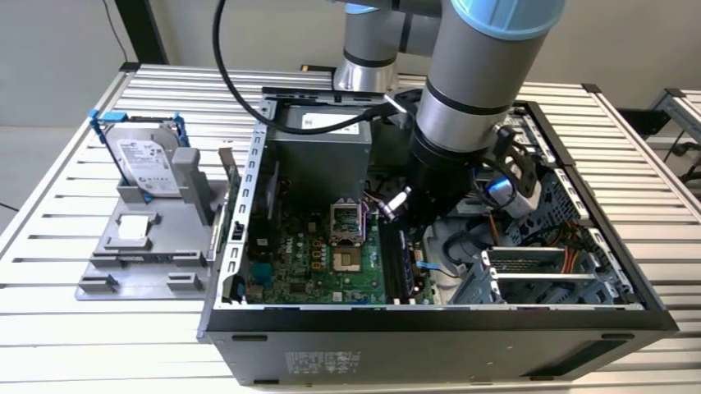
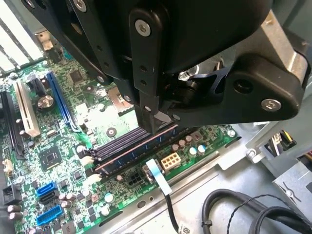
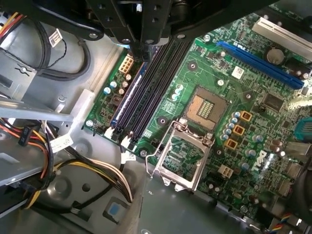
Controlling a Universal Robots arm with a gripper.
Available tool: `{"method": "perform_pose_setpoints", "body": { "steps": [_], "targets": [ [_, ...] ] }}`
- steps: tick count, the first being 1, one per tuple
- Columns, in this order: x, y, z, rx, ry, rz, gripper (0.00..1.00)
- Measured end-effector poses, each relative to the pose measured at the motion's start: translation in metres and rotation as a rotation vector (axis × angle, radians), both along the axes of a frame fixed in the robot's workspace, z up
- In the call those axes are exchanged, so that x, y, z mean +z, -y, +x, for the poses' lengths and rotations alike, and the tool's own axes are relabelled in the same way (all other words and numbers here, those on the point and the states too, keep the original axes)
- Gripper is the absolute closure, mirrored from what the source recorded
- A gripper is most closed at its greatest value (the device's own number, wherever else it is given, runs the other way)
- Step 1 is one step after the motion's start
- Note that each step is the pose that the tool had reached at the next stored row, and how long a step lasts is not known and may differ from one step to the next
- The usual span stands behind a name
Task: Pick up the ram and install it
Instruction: 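Press down the ram until it locks into place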
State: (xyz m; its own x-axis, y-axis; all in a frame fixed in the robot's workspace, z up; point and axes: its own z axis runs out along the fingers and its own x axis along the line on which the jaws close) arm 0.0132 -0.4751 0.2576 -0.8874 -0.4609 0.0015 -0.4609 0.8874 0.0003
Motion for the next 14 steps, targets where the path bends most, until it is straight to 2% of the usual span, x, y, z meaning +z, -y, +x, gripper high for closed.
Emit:
{"method": "perform_pose_setpoints", "body": {
  "steps": [5, 10, 14],
  "targets": [
    [-0.0001, 0.0000, 0.0000, 0.026, 0.0007, 0.0005, 1.00],
    [-0.0001, 0.0000, 0.0000, 0.100, 0.0007, 0.0030, 1.00],
    [-0.0002, -0.0001, 0.0000, 0.113, 0.0008, 0.0032, 1.00]
  ]
}}
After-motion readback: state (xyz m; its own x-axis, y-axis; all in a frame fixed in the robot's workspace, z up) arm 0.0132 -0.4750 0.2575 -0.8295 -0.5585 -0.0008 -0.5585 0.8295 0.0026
